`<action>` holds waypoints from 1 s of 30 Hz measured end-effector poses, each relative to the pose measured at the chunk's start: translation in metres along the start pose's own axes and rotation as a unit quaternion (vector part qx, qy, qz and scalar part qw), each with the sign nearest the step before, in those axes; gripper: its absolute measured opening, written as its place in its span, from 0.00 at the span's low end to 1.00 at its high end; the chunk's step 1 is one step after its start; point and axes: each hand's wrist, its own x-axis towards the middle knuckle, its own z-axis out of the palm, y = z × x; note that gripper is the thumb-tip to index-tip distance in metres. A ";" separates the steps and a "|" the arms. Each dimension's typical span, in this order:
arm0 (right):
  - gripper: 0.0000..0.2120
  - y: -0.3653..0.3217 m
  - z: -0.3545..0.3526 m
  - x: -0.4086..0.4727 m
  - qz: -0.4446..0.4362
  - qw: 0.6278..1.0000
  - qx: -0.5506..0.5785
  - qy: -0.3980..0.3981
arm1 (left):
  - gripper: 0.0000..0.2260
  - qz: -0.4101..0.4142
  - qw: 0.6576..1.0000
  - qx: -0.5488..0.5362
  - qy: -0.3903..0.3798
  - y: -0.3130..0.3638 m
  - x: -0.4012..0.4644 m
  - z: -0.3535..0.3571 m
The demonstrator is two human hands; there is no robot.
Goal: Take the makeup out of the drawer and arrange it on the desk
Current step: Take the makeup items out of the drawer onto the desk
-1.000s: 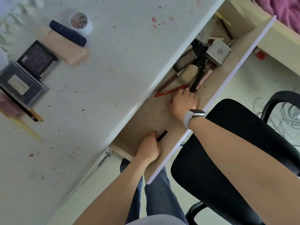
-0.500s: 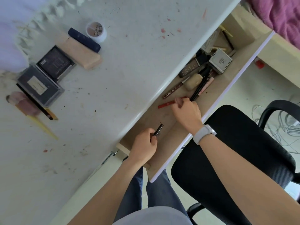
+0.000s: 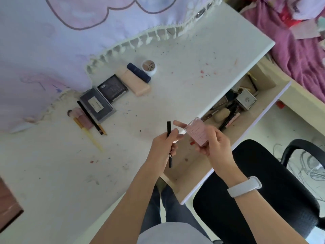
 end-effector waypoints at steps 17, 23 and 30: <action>0.13 0.001 0.149 0.010 0.022 0.979 -0.148 -0.140 | 0.12 0.089 0.912 -0.202 0.346 0.034 -0.035 -0.183; 0.11 0.013 0.222 0.010 -0.065 0.946 -0.255 -0.189 | 0.13 0.035 0.915 -0.012 0.402 0.029 -0.034 -0.253; 0.10 0.026 0.290 0.006 -0.336 0.804 -0.461 -0.168 | 0.09 0.057 0.880 0.171 0.439 0.047 -0.016 -0.270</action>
